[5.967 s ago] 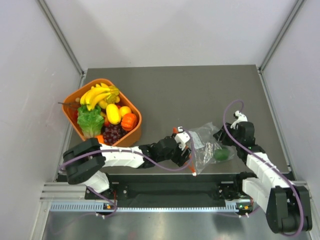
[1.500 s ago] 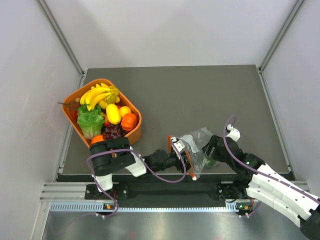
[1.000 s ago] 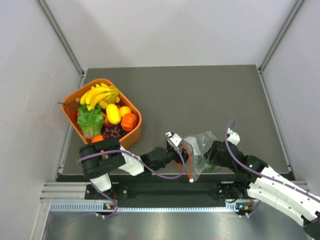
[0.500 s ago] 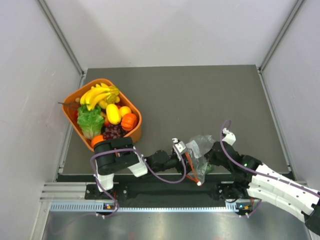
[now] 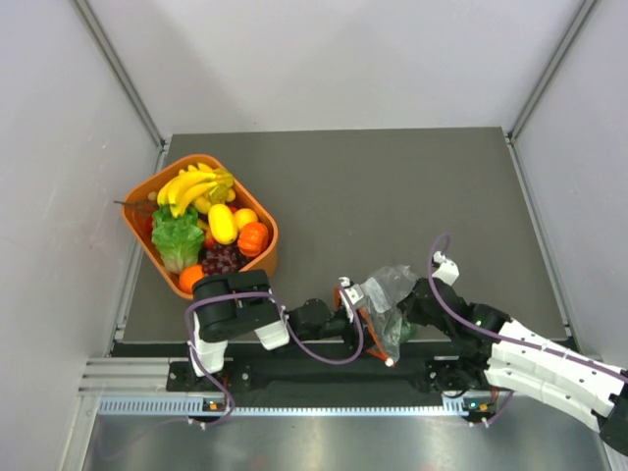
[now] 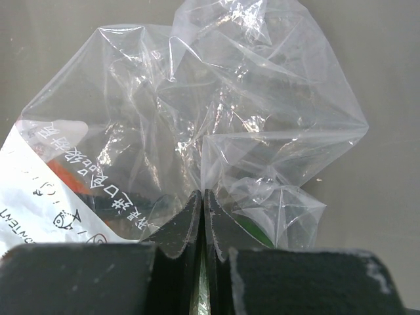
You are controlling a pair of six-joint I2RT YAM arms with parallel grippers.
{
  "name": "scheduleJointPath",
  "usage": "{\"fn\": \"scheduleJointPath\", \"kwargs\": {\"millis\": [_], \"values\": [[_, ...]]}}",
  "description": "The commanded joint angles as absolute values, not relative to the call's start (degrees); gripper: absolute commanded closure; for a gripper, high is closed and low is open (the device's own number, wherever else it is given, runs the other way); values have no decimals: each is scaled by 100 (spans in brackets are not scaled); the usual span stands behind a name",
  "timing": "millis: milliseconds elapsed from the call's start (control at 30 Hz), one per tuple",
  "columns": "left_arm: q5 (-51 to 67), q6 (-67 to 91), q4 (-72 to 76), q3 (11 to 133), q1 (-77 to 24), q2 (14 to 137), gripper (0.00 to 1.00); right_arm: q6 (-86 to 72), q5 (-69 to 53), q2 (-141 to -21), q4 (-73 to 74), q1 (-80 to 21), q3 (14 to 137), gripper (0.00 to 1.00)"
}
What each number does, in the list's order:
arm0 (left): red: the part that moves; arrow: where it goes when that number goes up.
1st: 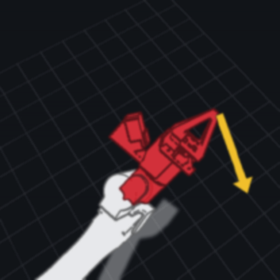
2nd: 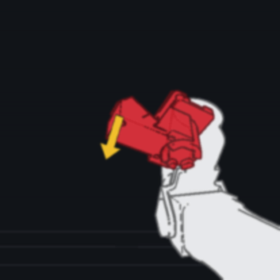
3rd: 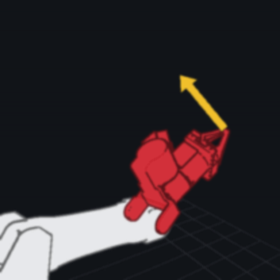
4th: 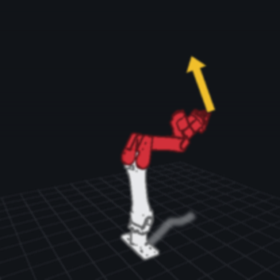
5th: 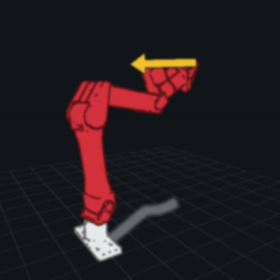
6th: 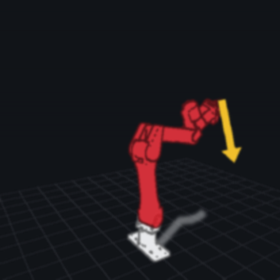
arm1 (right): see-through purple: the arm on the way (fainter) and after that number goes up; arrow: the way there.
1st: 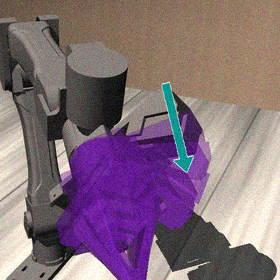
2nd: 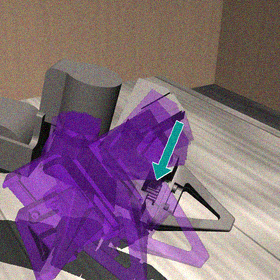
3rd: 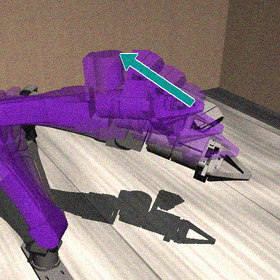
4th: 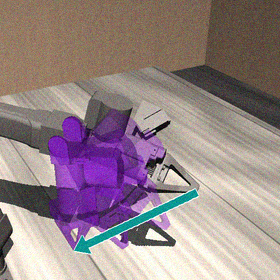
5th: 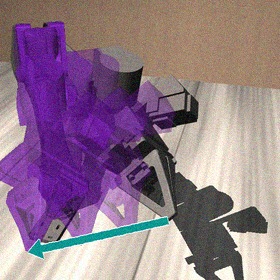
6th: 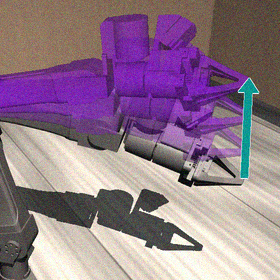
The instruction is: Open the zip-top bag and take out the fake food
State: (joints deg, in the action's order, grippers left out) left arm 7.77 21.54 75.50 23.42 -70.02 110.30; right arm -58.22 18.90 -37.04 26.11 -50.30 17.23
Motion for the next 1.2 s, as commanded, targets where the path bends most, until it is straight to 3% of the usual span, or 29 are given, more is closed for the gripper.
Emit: {"fn": "scheduleJointPath", "kwargs": {"millis": [0,700,833,933,1033,1067,1167], "values": [[1019,2399,9651,2302,-7058,11136,28,-5897,1916,-3727,2549,-5159,1600,100],[941,2365,9098,3339,-7312,11373,29,-6038,1986,-3885,2364,-5423,1626,100],[940,2347,8895,3472,-7321,11452,40,-6064,2013,-3902,2347,-5484,1626,100],[1002,2382,8895,3542,-7348,11505,54,-6091,1995,-3929,2224,-5528,1600,100],[1107,2408,8991,3612,-7392,11531,83,-6108,2013,-4043,2171,-5581,1617,100],[1107,2426,9009,3604,-7400,11523,100,-6100,2021,-4086,2180,-5590,1626,100],[827,2347,9070,3323,-7392,11330,100,-6108,2056,-4043,2232,-5599,1635,100]]}}
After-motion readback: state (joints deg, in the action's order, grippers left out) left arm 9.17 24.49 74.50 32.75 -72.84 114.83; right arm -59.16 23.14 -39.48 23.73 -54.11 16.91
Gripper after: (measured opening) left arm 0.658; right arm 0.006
